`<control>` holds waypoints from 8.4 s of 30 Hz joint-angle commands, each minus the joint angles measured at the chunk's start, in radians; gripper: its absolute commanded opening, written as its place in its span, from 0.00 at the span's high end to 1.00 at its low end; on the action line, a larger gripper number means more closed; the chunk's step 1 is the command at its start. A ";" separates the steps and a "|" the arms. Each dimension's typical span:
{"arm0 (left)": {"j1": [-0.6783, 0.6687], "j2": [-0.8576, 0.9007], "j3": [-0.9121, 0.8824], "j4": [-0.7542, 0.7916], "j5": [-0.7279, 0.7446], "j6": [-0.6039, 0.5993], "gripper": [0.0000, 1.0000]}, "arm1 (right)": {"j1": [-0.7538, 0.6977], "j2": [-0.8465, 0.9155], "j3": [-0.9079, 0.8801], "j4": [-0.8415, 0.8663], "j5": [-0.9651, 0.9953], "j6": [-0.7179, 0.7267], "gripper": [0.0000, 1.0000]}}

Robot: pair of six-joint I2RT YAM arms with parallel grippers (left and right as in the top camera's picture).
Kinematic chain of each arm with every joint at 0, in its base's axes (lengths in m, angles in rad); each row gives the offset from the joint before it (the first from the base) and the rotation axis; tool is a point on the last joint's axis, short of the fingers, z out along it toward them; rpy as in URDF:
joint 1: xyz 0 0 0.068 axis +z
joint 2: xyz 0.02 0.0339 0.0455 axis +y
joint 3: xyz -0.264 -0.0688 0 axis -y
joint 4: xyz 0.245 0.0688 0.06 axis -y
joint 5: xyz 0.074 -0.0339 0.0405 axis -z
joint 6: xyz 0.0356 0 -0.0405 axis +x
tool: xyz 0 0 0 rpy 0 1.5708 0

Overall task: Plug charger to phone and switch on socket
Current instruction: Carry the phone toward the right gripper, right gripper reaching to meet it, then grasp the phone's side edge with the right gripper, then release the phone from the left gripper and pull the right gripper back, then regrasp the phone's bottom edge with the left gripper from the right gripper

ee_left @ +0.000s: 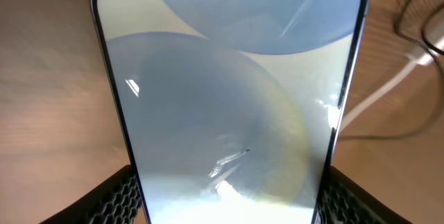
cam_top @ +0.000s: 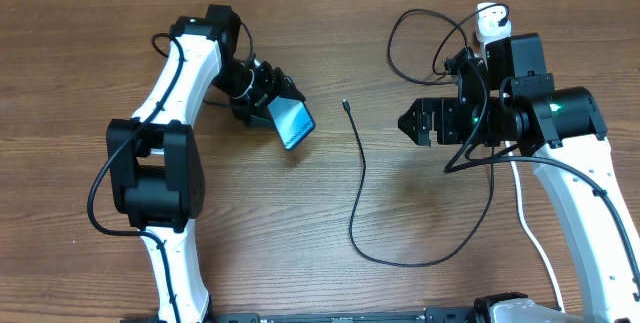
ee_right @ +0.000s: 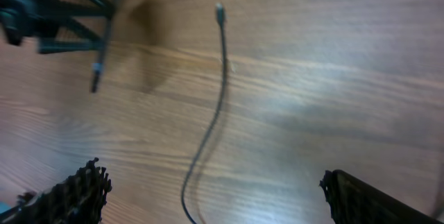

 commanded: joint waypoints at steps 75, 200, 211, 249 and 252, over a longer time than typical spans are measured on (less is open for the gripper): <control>-0.010 0.001 0.378 -0.164 0.209 -0.389 0.78 | 0.452 0.345 0.023 0.797 0.328 0.784 0.60; 0.013 -0.854 -1.151 1.804 0.251 -0.906 0.00 | -0.121 0.121 0.021 0.550 -0.545 0.630 0.96; 0.014 -0.619 -1.152 2.272 0.180 -1.242 0.00 | 0.051 0.215 0.011 0.875 -0.440 0.975 0.96; -0.023 -0.468 -1.151 2.335 0.035 -1.320 0.46 | 0.249 0.336 0.010 0.826 -0.375 0.913 0.96; -0.022 -0.468 -1.151 2.335 0.028 -1.320 0.47 | 0.249 0.336 0.010 0.796 -0.376 0.906 0.96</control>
